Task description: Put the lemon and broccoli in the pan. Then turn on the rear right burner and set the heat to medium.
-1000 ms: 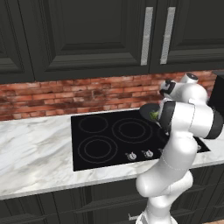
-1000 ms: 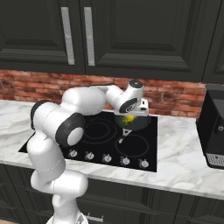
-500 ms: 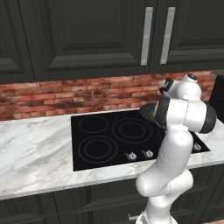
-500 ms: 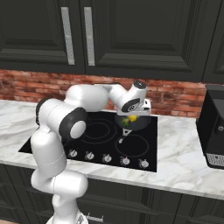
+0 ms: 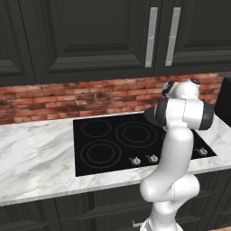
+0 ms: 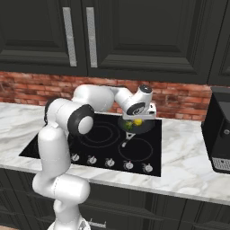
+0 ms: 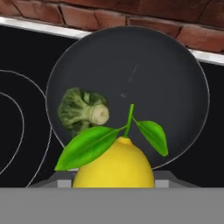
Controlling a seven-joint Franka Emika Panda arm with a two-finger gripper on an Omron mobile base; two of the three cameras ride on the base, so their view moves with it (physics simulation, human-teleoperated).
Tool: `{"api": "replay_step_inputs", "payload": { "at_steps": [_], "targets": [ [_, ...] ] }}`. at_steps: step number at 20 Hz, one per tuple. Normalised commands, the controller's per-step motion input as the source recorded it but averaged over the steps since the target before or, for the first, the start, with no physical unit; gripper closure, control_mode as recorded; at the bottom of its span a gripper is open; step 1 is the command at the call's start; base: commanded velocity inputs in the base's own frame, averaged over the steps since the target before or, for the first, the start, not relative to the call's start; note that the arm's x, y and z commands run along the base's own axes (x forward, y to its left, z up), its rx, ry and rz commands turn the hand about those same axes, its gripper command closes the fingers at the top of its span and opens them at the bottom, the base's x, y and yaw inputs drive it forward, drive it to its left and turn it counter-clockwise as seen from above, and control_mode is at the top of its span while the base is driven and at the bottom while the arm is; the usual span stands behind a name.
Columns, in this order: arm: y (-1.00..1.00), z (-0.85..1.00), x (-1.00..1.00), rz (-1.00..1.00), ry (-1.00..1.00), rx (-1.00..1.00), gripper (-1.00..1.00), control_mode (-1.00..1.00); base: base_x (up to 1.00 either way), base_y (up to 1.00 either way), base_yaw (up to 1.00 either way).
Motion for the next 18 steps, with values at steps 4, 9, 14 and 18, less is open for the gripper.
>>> {"api": "replay_step_inputs", "payload": {
  "at_steps": [4,9,14,18],
  "targets": [
    [-0.09,-0.10,0.26,0.03,0.00,0.00,1.00,-1.00,0.00,0.00,0.00],
    [-0.12,-0.18,0.38,0.03,0.00,0.00,1.00,-1.00,0.00,0.00,0.00],
    [-0.10,-0.26,0.33,0.02,0.02,0.00,1.00,-1.00,0.00,0.00,0.00],
    [-0.03,-0.21,0.13,0.01,0.04,0.00,1.00,-1.00,0.00,0.00,0.00]
  ]
}}
